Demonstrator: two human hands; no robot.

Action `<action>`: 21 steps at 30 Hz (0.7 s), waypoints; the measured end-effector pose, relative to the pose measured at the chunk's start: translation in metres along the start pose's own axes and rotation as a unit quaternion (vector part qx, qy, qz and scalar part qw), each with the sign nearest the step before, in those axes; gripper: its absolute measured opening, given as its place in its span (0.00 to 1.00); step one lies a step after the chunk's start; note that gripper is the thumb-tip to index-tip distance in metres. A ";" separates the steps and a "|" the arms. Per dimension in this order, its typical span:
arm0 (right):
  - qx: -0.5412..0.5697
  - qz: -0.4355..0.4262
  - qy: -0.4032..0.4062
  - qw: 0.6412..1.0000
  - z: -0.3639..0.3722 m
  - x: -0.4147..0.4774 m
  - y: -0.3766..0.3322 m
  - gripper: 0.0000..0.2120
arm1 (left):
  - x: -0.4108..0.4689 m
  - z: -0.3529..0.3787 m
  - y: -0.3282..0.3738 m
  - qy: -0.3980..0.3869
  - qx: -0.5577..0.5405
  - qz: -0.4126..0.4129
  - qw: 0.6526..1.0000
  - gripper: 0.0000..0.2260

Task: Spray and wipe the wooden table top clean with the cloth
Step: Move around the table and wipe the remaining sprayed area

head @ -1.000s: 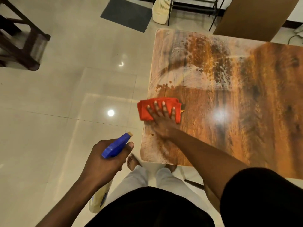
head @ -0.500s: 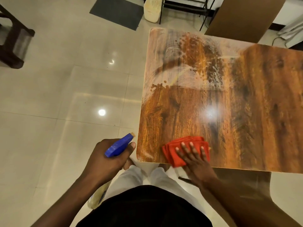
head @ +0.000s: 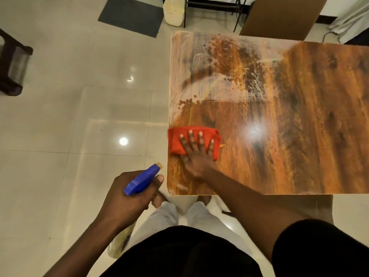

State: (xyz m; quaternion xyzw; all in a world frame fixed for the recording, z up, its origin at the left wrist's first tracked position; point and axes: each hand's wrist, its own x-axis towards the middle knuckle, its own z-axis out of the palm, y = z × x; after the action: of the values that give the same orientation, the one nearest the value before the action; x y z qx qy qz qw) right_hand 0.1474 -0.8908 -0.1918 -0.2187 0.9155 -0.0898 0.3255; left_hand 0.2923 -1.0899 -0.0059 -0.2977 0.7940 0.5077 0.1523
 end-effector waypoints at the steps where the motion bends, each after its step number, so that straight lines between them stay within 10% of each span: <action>1: -0.022 -0.039 -0.007 0.999 0.019 -0.012 -0.016 0.36 | 0.001 -0.002 -0.001 0.000 0.004 0.007 1.000 0.18; 10: -0.108 -0.161 0.010 0.981 0.087 -0.127 0.012 0.33 | 0.015 0.010 0.020 -0.055 0.038 0.063 0.996 0.21; 21: 0.072 0.281 0.045 0.956 0.037 -0.248 0.241 0.36 | -0.007 0.058 0.058 -0.068 0.035 0.064 0.995 0.19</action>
State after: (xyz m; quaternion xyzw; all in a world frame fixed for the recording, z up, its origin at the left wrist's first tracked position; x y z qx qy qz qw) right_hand 0.2604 -0.5638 -0.1559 0.0751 0.9450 -0.0703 0.3105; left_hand 0.2576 -1.0183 0.0141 -0.2057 0.8164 0.5073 0.1837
